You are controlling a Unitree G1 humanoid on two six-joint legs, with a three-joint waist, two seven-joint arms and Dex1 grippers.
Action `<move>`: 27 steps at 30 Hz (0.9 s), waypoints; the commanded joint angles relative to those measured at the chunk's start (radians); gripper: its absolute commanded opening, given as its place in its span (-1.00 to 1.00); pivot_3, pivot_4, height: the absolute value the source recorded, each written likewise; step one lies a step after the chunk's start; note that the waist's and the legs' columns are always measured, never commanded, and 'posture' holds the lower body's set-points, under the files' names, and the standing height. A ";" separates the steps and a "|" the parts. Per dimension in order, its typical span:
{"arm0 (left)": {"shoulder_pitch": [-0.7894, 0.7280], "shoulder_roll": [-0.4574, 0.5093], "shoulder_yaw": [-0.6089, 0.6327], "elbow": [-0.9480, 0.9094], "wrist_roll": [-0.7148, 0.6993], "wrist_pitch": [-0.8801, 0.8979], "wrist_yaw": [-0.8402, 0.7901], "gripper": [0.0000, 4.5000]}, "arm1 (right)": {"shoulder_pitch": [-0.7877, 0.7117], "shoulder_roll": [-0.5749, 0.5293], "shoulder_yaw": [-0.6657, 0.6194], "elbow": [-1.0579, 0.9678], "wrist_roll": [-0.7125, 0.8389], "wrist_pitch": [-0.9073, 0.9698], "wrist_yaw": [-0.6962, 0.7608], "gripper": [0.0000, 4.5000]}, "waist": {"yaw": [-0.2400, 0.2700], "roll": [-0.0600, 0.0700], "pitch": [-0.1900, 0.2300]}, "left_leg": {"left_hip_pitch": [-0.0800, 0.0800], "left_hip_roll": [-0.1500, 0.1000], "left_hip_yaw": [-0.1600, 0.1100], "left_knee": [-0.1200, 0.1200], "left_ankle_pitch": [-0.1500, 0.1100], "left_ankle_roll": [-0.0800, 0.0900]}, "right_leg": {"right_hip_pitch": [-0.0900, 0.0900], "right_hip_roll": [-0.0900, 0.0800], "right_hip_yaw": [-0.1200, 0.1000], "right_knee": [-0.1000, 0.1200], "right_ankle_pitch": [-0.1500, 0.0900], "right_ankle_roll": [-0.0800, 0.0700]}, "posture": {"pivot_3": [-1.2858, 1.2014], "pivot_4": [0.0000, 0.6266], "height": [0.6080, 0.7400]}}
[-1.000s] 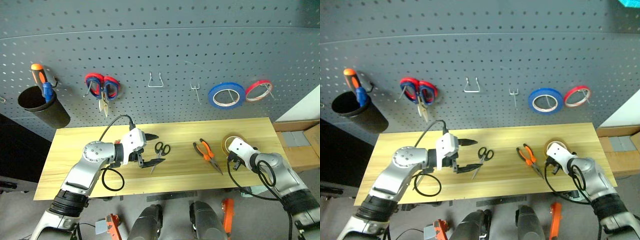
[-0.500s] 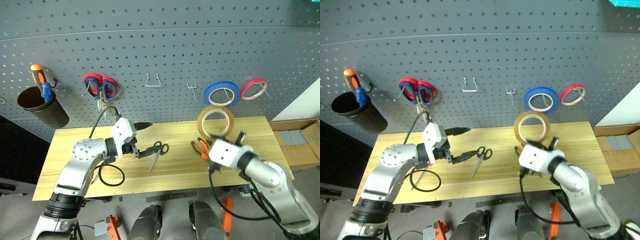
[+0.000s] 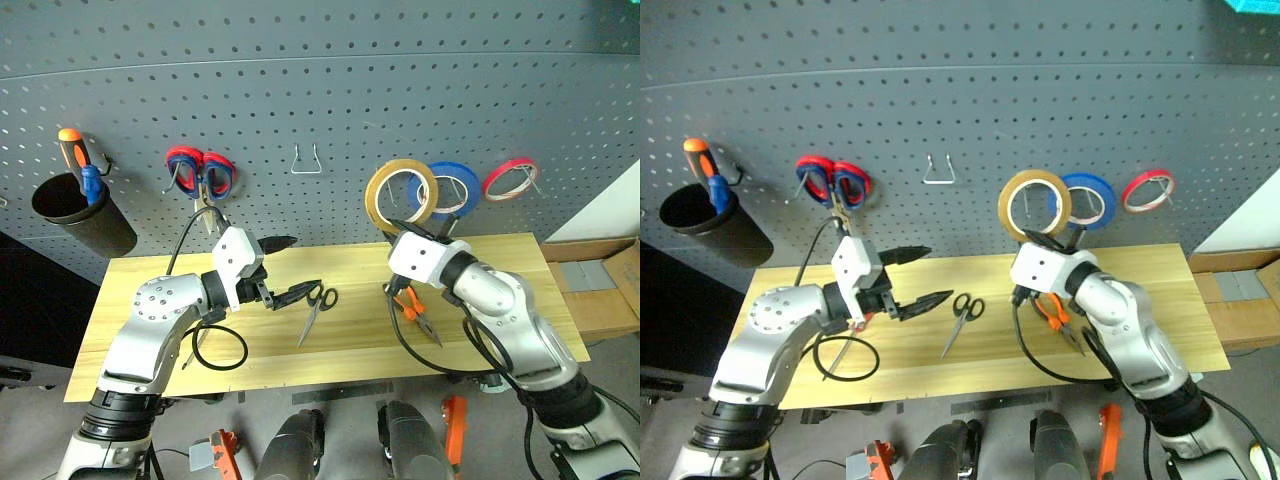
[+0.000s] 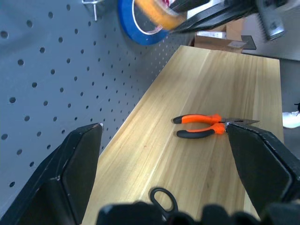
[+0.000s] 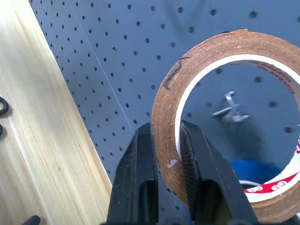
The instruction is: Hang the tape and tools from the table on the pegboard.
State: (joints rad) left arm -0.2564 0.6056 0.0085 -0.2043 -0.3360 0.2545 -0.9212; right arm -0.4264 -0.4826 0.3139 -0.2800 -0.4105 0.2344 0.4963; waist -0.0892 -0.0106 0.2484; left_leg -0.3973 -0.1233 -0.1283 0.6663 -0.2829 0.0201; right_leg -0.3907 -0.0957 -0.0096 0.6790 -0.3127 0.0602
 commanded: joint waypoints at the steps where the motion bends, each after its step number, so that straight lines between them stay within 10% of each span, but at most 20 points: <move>1: 0.006 0.009 0.018 -0.034 -0.004 -0.018 0.007 1.00 | -0.046 0.015 -0.001 0.067 -0.006 -0.066 -0.026 -0.86 | 0.000 0.000 0.000 | 0.000 0.000 0.000 0.000 0.000 0.000 | 0.000 0.000 0.000 0.000 0.000 0.000 | -0.11 -0.18 1.00; 8: 0.014 0.006 0.017 -0.014 -0.005 -0.028 0.005 1.00 | -0.063 0.039 0.014 0.153 -0.010 -0.087 -0.007 -0.86 | -0.001 0.000 0.000 | 0.000 0.000 0.000 0.000 0.000 0.000 | -0.001 0.000 0.000 0.000 0.000 0.000 | -0.11 -0.17 1.00; 21: 0.048 0.074 0.004 0.106 0.064 -0.168 -0.069 1.00 | 0.263 0.099 -0.059 -0.178 0.155 0.355 0.142 0.98 | 0.001 0.000 0.000 | 0.000 0.000 -0.001 -0.001 0.000 0.000 | 0.000 0.000 0.000 0.000 0.000 0.000 | -0.12 -0.15 1.00; 27: 0.047 0.138 -0.049 0.165 0.111 -0.247 -0.175 1.00 | 0.233 0.225 -0.080 -0.149 0.234 0.632 0.099 0.98 | -0.002 0.000 0.000 | 0.001 0.001 0.000 -0.001 0.001 -0.001 | 0.000 0.001 0.001 0.001 0.001 -0.002 | -0.13 -0.14 1.00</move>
State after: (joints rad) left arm -0.2053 0.7295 -0.0350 -0.0387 -0.2381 0.0432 -1.0746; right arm -0.1752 -0.2583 0.2404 -0.4154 -0.1924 0.8290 0.6114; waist -0.0910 -0.0102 0.2486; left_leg -0.3959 -0.1219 -0.1287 0.6655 -0.2819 0.0185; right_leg -0.3910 -0.0942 -0.0084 0.6802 -0.3111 0.0573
